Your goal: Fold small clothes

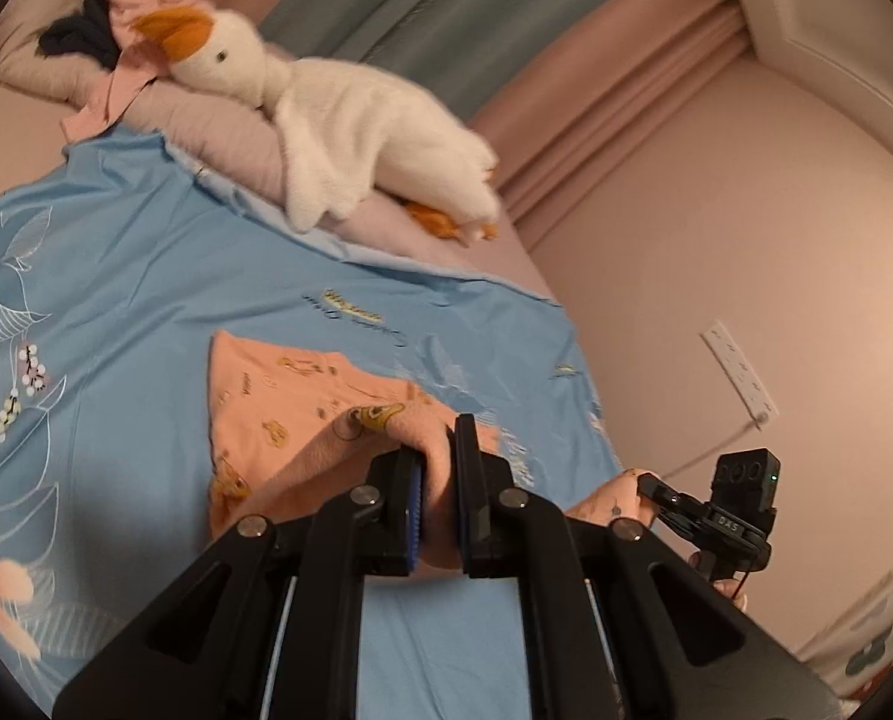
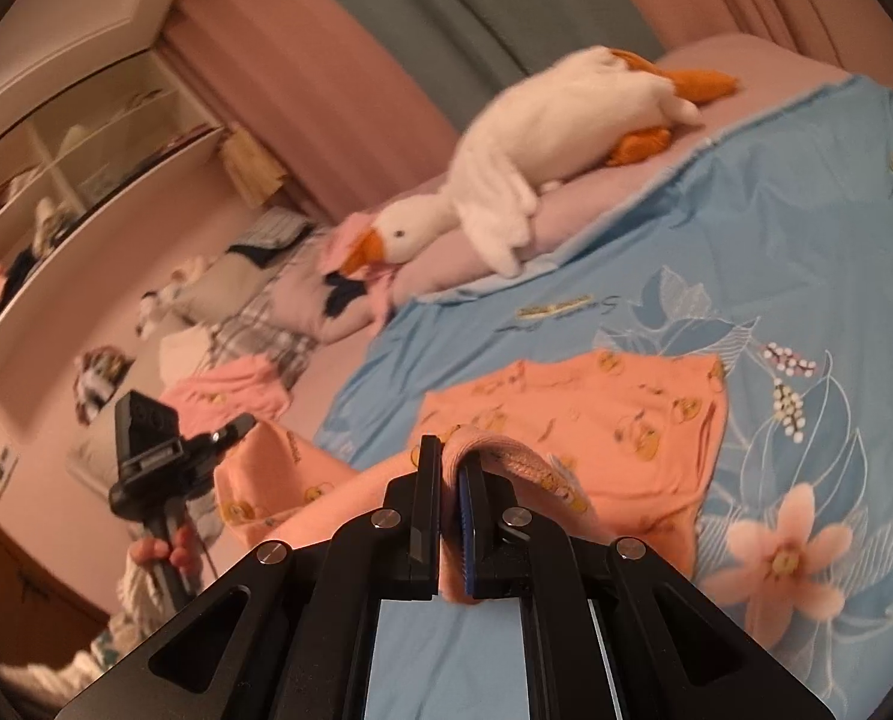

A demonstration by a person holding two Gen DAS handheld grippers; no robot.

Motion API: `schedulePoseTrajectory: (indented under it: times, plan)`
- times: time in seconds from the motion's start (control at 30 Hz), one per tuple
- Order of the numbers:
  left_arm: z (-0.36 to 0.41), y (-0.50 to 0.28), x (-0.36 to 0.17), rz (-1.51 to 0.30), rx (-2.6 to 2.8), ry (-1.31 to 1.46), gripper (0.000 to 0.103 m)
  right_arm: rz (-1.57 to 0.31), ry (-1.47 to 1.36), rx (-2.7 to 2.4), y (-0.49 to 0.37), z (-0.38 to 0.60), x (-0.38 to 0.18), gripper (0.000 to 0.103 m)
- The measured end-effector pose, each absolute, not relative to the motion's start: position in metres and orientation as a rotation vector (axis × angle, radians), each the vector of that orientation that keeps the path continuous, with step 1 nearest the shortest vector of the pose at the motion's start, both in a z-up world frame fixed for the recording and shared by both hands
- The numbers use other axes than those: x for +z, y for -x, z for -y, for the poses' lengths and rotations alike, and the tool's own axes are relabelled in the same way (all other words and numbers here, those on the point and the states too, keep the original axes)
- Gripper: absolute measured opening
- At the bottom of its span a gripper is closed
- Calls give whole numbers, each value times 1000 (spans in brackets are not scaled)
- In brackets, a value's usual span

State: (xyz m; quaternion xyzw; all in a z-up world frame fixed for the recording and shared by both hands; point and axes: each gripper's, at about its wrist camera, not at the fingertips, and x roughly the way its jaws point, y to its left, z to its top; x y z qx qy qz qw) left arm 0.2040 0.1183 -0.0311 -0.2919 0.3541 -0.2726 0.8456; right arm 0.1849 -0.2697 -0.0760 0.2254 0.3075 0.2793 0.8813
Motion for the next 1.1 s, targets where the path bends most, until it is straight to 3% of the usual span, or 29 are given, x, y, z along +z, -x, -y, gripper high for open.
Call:
schedulePoseTrajectory:
  times: [0.43,0.53,0.6,0.63,0.77,0.8,0.87,0.9,1.03,1.07,1.1]
  plan:
    - [-133,-331,-159,-1031,-320,775,11,-889,-640,299,-334,295,-176,7]
    - [-139,-345,-173,-1055,-290,786,28,-934,-679,254,-350,298,-195,7]
    - [-146,-350,-172,-1047,-274,803,55,-959,-708,244,-357,302,-203,7]
    - [-150,-351,-169,-1033,-258,807,60,-973,-718,239,-359,304,-206,7]
    - [-178,-350,-147,-957,-231,804,61,-991,-749,236,-356,314,-199,12]
    - [-182,-347,-138,-946,-243,775,61,-990,-744,231,-354,315,-195,17]
    - [-177,-335,-123,-931,-292,696,61,-962,-712,218,-349,319,-184,49]
    - [-172,-328,-117,-927,-318,649,61,-930,-679,201,-343,323,-175,52]
    - [-131,-298,-102,-929,-446,456,61,-819,-519,194,-318,322,-145,52]
    - [-119,-291,-101,-935,-482,419,59,-816,-471,242,-311,315,-142,51]
    - [-108,-285,-102,-938,-510,388,48,-822,-409,289,-302,303,-141,48]
